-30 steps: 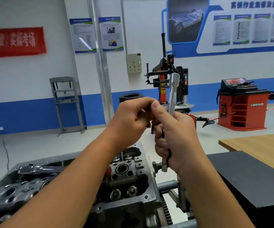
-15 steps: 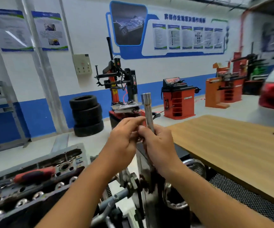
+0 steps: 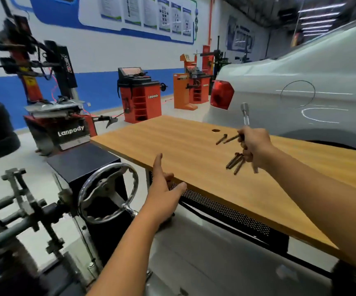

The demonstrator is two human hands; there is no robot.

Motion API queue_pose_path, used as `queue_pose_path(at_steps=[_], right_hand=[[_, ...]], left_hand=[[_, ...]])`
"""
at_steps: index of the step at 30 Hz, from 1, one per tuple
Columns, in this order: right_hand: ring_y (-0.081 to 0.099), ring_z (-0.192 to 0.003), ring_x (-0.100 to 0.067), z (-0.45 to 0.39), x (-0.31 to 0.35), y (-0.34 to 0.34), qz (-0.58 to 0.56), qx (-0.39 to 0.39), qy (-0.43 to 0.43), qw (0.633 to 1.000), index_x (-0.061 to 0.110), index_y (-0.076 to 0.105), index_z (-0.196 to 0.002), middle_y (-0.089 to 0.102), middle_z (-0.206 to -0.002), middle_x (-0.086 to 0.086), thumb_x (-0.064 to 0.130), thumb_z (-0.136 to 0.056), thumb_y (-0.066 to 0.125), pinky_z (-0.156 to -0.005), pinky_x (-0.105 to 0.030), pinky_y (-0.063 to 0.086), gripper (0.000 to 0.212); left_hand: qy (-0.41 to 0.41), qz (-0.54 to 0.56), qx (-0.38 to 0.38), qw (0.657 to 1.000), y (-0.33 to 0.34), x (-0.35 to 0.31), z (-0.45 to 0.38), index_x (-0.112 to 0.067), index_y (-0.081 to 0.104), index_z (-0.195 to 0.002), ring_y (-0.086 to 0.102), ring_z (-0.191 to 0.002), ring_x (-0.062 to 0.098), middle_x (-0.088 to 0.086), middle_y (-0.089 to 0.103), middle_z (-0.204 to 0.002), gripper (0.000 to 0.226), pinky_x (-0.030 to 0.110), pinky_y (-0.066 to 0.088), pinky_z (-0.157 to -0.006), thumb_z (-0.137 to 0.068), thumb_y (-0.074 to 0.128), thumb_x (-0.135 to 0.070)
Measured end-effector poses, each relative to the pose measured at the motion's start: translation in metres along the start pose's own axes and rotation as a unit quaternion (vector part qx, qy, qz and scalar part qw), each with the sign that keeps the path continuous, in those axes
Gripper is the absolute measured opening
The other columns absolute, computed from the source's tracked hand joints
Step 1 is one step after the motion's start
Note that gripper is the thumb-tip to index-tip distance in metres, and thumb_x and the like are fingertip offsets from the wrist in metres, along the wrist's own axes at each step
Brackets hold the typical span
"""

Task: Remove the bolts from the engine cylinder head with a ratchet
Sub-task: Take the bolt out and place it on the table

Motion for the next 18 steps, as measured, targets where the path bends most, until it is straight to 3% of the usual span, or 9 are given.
queue_pose_path(at_steps=[5,10,15,18], right_hand=[[0.024,-0.034,-0.012,-0.036,-0.033,-0.086,0.025,-0.005,0.102,0.994,0.023,0.044,-0.069,0.035,-0.048,0.004,0.037,-0.099,0.053,-0.037,-0.019,0.022,0.035],[0.022,-0.032,-0.011,-0.054,-0.058,-0.106,0.045,0.041,0.218,0.974,0.025,0.039,-0.064,0.031,-0.048,0.006,0.041,-0.1,0.055,-0.034,-0.014,0.019,0.043],[0.023,-0.031,-0.008,-0.06,-0.09,-0.095,0.062,0.055,0.258,0.963,0.021,0.041,-0.069,0.032,-0.048,0.005,0.054,-0.103,0.053,-0.033,-0.013,0.017,0.049],[0.026,-0.03,-0.009,-0.057,-0.106,-0.095,0.045,0.045,0.277,0.959,0.018,0.044,-0.074,0.035,-0.047,0.004,0.052,-0.105,0.052,-0.031,-0.014,0.02,0.047]], left_hand=[[-0.029,0.018,-0.035,0.999,0.011,0.022,0.005,-0.063,0.005,-0.154,0.06,-0.115,0.007,-0.006,0.057,-0.128,0.097,0.03,0.054,-0.081,-0.098,0.071,-0.019],[-0.054,0.019,-0.05,0.997,0.015,0.026,0.0,-0.057,0.008,-0.157,0.064,-0.107,0.008,-0.004,0.063,-0.122,0.095,0.031,0.057,-0.079,-0.099,0.07,-0.017],[-0.054,0.012,-0.035,0.998,0.022,0.016,-0.004,-0.06,0.008,-0.155,0.064,-0.11,0.009,-0.007,0.064,-0.12,0.093,0.046,0.057,-0.097,-0.099,0.07,-0.019],[-0.048,0.011,-0.044,0.998,0.017,0.015,-0.004,-0.062,0.011,-0.154,0.065,-0.109,0.01,-0.008,0.065,-0.119,0.091,0.039,0.061,-0.086,-0.099,0.07,-0.02]])
Point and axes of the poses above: each hand's wrist, its own z-axis away from the middle knuckle, its own y-axis out of the palm, x = y × z, the point moved 6 cm from there along -z, towards the middle knuckle
